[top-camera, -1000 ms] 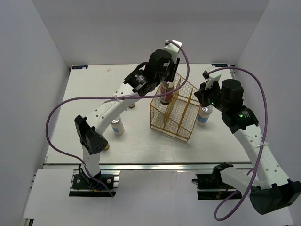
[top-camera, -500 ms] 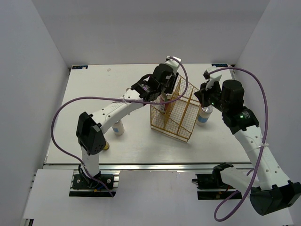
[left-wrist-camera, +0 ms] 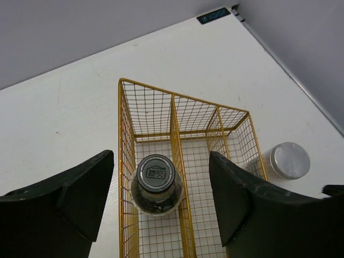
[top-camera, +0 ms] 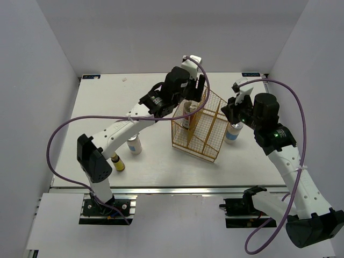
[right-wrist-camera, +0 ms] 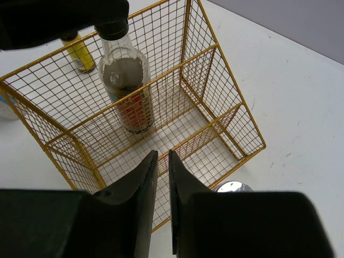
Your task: Organize the condiment bottles
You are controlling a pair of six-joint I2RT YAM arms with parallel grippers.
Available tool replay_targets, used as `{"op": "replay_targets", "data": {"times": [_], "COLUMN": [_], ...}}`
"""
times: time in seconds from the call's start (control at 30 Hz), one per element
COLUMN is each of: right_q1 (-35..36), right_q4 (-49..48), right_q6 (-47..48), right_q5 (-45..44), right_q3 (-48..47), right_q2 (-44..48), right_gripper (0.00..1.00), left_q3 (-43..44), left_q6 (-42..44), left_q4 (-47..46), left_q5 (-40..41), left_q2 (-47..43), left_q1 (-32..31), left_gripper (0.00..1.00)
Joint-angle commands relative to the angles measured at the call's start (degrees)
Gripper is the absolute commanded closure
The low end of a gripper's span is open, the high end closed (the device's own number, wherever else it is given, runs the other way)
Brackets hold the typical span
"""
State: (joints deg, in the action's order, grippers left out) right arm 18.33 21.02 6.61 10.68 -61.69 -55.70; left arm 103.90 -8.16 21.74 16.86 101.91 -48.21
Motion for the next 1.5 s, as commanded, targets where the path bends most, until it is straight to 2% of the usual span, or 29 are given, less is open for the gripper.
{"op": "replay_targets", "data": {"times": [0.0, 0.07, 0.17, 0.27, 0.3, 0.37, 0.47, 0.57, 0.6, 0.63, 0.7, 0.77, 0.8, 0.83, 0.97, 1.1, 1.27, 1.47], "right_q1": [-0.40, -0.31, -0.31, -0.31, -0.40, -0.31, -0.31, -0.40, -0.57, -1.62, -5.20, -8.47, -11.18, -12.25, -15.86, -17.18, -17.71, -17.71], "right_q4": [-1.86, -1.77, -1.50, -1.68, -1.68, -1.59, -1.24, 0.42, 1.82, 3.05, 7.26, 10.35, 13.06, 14.22, 16.60, 17.56, 18.71, 15.29], "right_q6": [0.59, 0.86, 1.47, 2.00, 2.18, 2.26, 2.27, 3.05, 3.23, 3.06, 1.40, 0.25, 0.07, 0.15, 2.87, 7.26, 12.45, 15.10], "right_q5": [1.01, 1.10, 1.80, 3.03, 3.47, 4.08, 4.26, 4.62, 3.83, 3.22, 1.99, 1.54, 1.10, 0.84, 1.89, 5.49, 7.78, 2.87], "right_q3": [0.43, 0.43, 0.43, 0.34, 0.26, 0.08, -0.18, -0.71, -1.06, -1.32, -2.38, -3.87, -4.31, -4.84, -3.62, -1.86, 0.69, 3.42], "right_q2": [1.21, 1.21, 1.39, 1.65, 1.56, 1.56, 1.12, 0.33, -0.02, -0.46, -2.65, -5.28, -6.16, -7.39, -8.19, -8.81, -10.22, -13.02], "right_gripper": [0.80, 0.78, 0.70, 0.56, 0.49, 0.43, 0.38, 0.36, 0.36, 0.36, 0.35, 0.35, 0.33, 0.33, 0.22, 0.11, 0.11, 0.11], "left_q3": [0.25, 1.39, 5.43, 9.11, 9.39, 8.96, 6.94, 2.64, -0.24, -1.93, -7.27, -10.63, -12.30, -15.80, -23.71, -27.60, -30.42, -32.88], "left_q6": [-0.98, -1.85, -2.56, -2.65, -2.65, -2.99, -4.14, -6.06, -6.60, -7.56, -10.11, -14.22, -15.55, -18.18, -23.63, -27.16, -29.71, -31.74], "left_q4": [-1.26, -0.82, -0.21, 0.23, 0.06, -0.29, -0.38, 1.63, 2.60, 3.74, 7.08, 10.51, 11.48, 13.23, 16.40, 20.62, 25.37, 26.60], "left_q5": [-1.65, -2.71, -3.50, -3.59, -3.59, -3.33, -2.28, 2.11, 5.69, 7.38, 9.41, 11.08, 11.70, 12.83, 14.33, 14.86, 14.95, 14.78], "left_q2": [-3.91, -4.17, -4.96, -6.28, -7.68, -9.35, -13.65, -18.56, -19.81, -21.21, -25.17, -27.98, -30.86, -32.37, -39.67, -44.07, -47.49, -49.70], "left_q1": [-0.40, -0.31, -0.31, -0.31, -0.40, -0.31, -0.40, -0.40, -0.31, -0.31, 0.13, 0.57, 0.83, 0.83, 1.01, 0.92, 1.01, 0.92], "left_gripper": [0.19, 0.18, 0.18, 0.18, 0.18, 0.20, 0.25, 0.56, 0.77, 0.83, 0.86, 0.68, 0.55, 0.34, 0.17, 0.13, 0.12, 0.12]}}
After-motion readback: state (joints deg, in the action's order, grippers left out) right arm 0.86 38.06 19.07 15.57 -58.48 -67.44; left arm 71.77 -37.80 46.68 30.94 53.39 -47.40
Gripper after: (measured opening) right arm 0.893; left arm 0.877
